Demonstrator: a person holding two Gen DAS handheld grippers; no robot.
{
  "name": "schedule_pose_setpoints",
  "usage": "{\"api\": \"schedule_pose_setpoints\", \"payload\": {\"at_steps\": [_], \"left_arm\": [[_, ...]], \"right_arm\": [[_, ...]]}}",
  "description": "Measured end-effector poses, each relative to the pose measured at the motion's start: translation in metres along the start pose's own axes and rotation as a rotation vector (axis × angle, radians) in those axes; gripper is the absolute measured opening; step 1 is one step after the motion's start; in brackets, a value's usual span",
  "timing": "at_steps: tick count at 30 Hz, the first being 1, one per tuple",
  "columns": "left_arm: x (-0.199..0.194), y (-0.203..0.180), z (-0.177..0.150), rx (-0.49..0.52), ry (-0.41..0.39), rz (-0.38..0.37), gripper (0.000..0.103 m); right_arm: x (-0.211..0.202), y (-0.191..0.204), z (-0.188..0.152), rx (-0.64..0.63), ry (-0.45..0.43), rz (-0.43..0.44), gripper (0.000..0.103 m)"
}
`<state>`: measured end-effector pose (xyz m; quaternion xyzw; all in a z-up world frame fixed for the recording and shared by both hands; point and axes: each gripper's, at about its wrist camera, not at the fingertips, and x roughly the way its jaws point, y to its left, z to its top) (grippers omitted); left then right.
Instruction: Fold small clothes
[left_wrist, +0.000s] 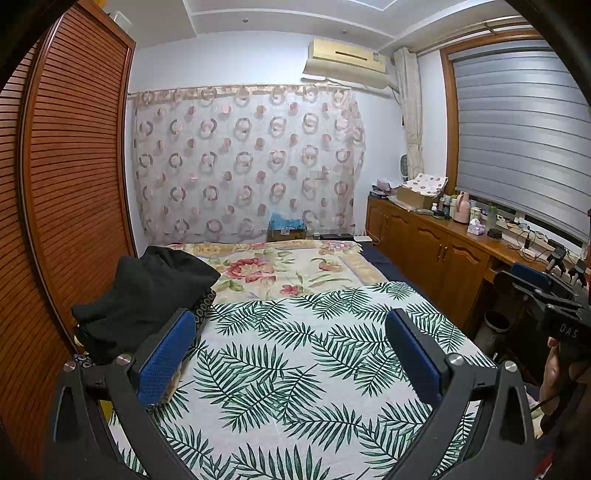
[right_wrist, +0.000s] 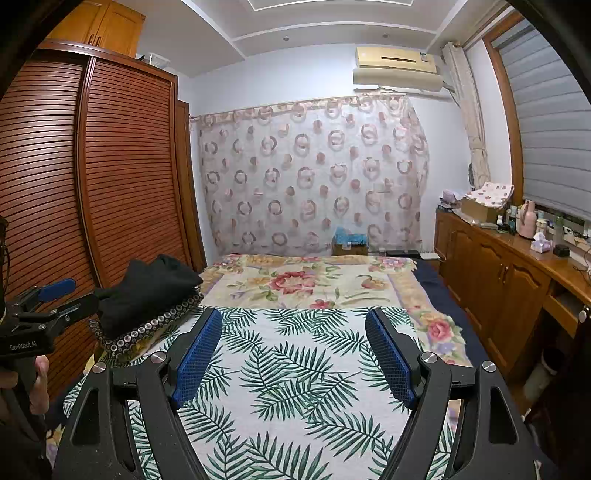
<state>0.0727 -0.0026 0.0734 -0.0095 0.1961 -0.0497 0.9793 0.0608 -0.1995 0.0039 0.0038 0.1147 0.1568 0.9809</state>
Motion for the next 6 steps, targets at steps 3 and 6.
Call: {"api": "schedule_pose_setpoints", "payload": {"at_steps": [3,6], "left_arm": [[0.0000,-0.0002,-0.0005,-0.001,-0.001,0.000,0.102],[-0.0003,0.0008,0.0006,-0.002,-0.003,0.000,0.102]], "right_arm": [[0.0007,0.0009,-0.0008,-0.001,-0.001,-0.001,0.082],[0.0011,0.0014,-0.0009,-0.001,-0.002,-0.002,0.082]]}}
